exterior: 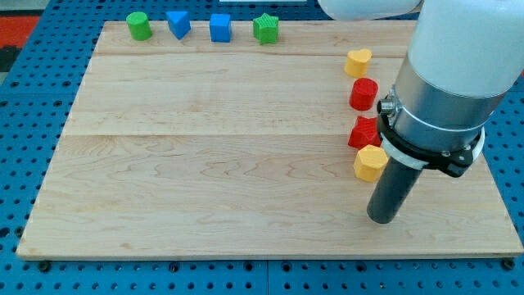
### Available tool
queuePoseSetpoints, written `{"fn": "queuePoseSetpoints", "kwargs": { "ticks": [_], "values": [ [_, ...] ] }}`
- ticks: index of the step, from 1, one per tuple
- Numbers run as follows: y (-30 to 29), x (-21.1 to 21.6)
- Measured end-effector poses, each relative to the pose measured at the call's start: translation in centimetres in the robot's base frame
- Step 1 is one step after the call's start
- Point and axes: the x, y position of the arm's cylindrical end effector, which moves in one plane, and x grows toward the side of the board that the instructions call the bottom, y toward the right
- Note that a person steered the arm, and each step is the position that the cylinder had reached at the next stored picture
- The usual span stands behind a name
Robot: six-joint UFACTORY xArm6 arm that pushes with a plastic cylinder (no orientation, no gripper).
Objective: Place the heart at the center of the board
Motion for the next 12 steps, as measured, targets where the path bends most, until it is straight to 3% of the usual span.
{"fn": "queuePoseSetpoints", "kwargs": {
  "ticks": [2, 3, 4, 5, 6, 7, 10, 12],
  "values": [
    [0.0, -0.1],
    [0.1, -2.1],
    [4.7, -6.0],
    [11.0, -15.6],
    [12.4, -25.2],
    [6.8, -28.6],
    [-17.6, -23.2],
    [-16.3, -21.4]
  ]
}}
